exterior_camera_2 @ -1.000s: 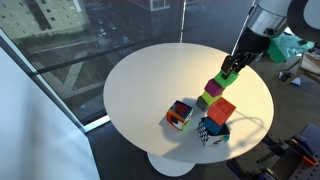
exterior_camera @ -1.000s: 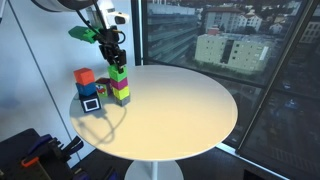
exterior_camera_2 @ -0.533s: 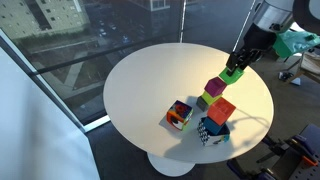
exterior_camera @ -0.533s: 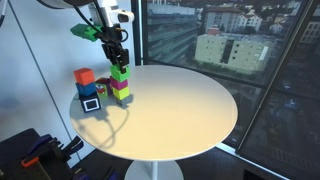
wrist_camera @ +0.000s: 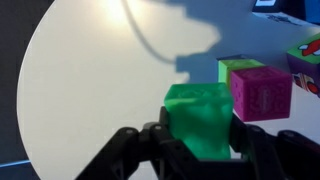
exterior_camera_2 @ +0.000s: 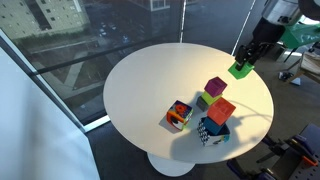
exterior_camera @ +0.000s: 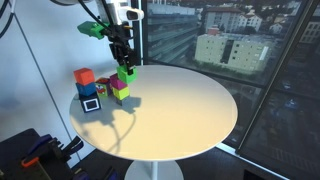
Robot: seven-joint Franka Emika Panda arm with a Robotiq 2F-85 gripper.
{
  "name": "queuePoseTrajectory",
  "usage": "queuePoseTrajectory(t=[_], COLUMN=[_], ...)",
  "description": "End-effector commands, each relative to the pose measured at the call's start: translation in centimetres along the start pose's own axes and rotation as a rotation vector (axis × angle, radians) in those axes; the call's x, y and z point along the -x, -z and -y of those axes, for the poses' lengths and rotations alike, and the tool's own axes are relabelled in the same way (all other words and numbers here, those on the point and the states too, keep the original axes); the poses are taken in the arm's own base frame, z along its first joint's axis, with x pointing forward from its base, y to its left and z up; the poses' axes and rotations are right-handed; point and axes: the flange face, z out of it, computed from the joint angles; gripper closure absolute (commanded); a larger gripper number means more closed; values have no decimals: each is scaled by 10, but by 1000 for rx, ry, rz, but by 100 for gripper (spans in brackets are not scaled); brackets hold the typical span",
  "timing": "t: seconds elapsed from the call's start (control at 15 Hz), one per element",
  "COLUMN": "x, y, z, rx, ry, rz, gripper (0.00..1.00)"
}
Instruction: Take the green block off the stack and place it on the table
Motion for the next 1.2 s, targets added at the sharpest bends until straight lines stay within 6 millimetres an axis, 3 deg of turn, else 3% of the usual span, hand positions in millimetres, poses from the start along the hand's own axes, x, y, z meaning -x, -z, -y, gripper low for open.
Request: queuePoseTrajectory(t=[0.0, 1.13], x=[-8, -28], y=[2, -78], z=[-16, -55], rx=[30, 156], ry=[-14, 1], rz=[18, 153], gripper=[71, 71])
